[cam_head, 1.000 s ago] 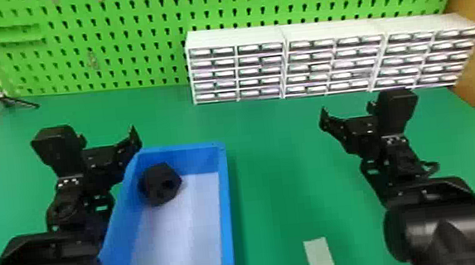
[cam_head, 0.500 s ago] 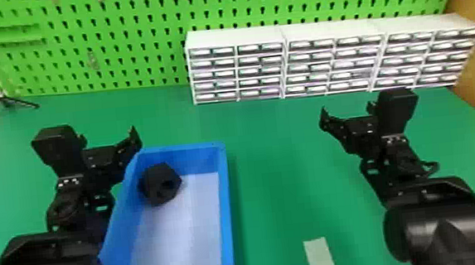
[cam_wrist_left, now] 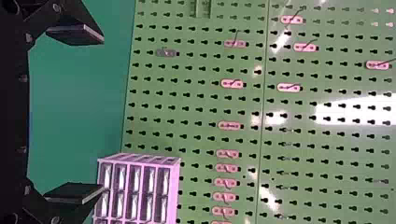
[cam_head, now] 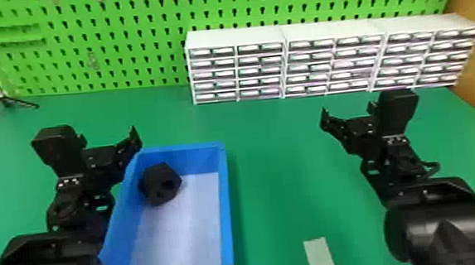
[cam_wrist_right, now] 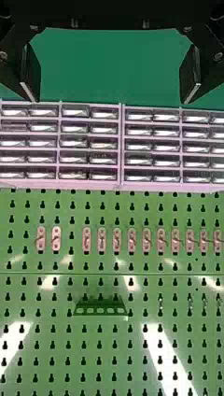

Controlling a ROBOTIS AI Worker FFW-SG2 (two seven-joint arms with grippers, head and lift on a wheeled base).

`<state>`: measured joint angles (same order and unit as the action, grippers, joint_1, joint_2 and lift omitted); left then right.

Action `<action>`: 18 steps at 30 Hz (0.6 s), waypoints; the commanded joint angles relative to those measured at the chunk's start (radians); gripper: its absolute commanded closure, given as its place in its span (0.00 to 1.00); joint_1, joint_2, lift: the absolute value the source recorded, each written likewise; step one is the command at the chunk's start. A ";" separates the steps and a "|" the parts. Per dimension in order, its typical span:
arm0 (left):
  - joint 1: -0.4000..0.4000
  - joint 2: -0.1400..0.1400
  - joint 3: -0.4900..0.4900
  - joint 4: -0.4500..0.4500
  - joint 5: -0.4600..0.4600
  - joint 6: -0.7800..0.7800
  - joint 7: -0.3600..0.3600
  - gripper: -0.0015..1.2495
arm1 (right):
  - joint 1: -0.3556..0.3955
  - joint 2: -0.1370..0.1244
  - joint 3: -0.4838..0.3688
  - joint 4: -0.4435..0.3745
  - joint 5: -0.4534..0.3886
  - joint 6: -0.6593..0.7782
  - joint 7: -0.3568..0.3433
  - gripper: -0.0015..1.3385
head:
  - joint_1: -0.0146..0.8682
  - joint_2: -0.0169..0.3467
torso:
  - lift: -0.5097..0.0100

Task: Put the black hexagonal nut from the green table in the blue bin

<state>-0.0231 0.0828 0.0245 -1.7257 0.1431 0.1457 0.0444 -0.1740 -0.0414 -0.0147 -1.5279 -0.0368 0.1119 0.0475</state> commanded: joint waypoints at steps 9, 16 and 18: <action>-0.003 0.000 -0.002 0.002 0.000 0.000 0.000 0.13 | 0.001 0.000 -0.001 0.000 0.000 0.002 0.000 0.13 | 0.79 0.12 | 0.80; -0.003 0.000 -0.002 0.002 0.000 0.000 0.000 0.13 | 0.001 0.000 -0.002 0.000 0.000 0.002 0.000 0.13 | 0.79 0.12 | 0.80; -0.001 0.000 -0.002 0.002 0.000 0.000 0.000 0.13 | 0.001 0.000 -0.002 0.000 0.000 0.003 0.000 0.13 | 0.79 0.12 | 0.80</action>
<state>-0.0272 0.0828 0.0230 -1.7242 0.1426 0.1457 0.0444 -0.1737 -0.0414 -0.0160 -1.5278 -0.0368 0.1136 0.0475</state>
